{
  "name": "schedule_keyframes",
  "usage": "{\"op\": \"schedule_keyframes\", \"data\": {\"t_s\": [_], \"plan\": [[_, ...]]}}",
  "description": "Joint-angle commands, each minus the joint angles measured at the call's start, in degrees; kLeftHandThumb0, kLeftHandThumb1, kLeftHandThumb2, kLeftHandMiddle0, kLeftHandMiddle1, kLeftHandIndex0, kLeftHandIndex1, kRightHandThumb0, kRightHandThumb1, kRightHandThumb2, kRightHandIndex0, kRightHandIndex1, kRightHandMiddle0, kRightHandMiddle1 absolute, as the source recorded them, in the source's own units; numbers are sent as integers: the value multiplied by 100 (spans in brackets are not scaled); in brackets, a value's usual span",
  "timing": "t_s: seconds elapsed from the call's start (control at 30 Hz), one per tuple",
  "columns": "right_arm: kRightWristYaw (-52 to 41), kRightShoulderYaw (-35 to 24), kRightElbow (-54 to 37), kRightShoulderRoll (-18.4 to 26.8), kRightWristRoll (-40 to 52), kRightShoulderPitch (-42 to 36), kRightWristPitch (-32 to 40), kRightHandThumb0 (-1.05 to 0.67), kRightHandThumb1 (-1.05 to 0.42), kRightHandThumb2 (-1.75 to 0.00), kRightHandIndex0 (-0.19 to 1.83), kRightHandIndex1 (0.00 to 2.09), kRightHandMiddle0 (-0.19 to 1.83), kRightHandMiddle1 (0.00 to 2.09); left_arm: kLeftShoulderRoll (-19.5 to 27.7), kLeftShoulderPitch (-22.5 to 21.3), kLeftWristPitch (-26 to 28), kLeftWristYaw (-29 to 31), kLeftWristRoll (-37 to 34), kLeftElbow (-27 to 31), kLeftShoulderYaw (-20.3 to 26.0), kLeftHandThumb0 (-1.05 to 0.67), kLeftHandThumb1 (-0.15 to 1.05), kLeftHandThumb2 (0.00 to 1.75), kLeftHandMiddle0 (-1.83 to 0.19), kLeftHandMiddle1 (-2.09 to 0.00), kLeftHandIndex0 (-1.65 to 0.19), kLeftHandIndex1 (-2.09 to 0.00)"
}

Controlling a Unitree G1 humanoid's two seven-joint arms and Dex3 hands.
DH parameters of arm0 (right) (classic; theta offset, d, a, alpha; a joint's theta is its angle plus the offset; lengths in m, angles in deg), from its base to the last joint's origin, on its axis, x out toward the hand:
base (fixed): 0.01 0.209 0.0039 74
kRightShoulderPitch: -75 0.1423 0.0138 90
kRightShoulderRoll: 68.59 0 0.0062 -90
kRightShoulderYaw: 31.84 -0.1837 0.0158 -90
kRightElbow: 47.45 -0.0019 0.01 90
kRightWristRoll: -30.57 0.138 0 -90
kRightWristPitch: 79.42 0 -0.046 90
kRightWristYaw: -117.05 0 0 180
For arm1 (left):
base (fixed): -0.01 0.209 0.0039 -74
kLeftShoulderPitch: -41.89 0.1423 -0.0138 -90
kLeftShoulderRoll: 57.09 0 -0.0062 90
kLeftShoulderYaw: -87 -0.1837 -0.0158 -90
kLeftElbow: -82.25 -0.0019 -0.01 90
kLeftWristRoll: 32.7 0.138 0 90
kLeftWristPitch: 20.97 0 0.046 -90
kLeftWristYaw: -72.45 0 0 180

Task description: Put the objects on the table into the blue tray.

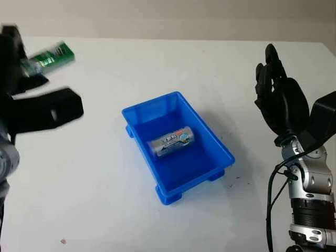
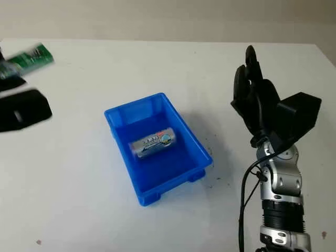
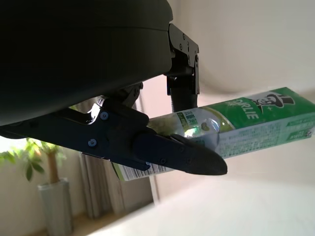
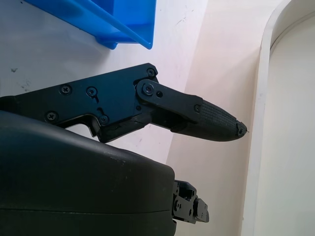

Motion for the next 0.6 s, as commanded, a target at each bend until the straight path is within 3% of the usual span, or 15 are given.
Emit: {"op": "schedule_keyframes", "data": {"t_s": [0.0,0.07,0.1,0.2,0.27,0.3,0.4,0.43,0.5,0.57], "plan": [[37,46,-100,-2,-25,-15,76,-72,-105,-69,-19,0,-19,0,25,-350,-42,-25,132,196,-35,-51,105,11,-79,-209,-35,-190],[60,85,-168,-10,-36,-26,161,-73,-105,-69,-19,0,-19,0,-126,-490,-188,-28,-75,429,-63,-55,105,15,-80,-209,-40,-187],[57,112,-169,-16,-39,-15,194,-73,-105,-69,-19,0,-19,0,-218,-483,-496,-201,-558,624,-35,-56,105,16,-80,-209,-42,-186],[70,193,-151,-53,-61,11,195,-72,-105,-70,-19,0,-19,0,-714,-559,-929,-104,-1733,1202,-172,-54,105,11,-71,-206,-61,-150],[85,230,-119,-88,-70,26,146,-71,-105,-70,-19,0,-19,0,-964,-594,-1035,93,-2147,1405,-362,-52,105,11,-70,-209,-62,-154],[78,247,-91,-102,-74,33,111,-71,-105,-71,-19,0,-19,0,-1056,-598,-1159,186,-2354,1476,-505,-48,102,8,-74,-209,-63,-169],[27,276,-45,-105,-70,37,58,-71,-105,-72,-19,0,-19,0,-1217,-502,-1589,355,-3125,1521,-702,-39,103,8,-81,-191,-70,-159],[48,268,-40,-123,-69,31,35,-71,-105,-72,-19,0,-19,0,-1225,-436,-1813,336,-3346,1463,-766,-43,102,7,-89,-172,-77,-146],[96,264,-47,-148,-78,18,14,-70,-105,-71,-19,0,-19,0,-1208,-360,-2110,341,-3535,1356,-928,-37,104,10,-87,-183,-69,-162],[107,262,-45,-146,-79,-2,-6,-71,-105,-70,-19,0,-19,0,-1174,-352,-2330,441,-3513,1211,-1202,-40,105,11,-84,-203,-59,-194]]}}
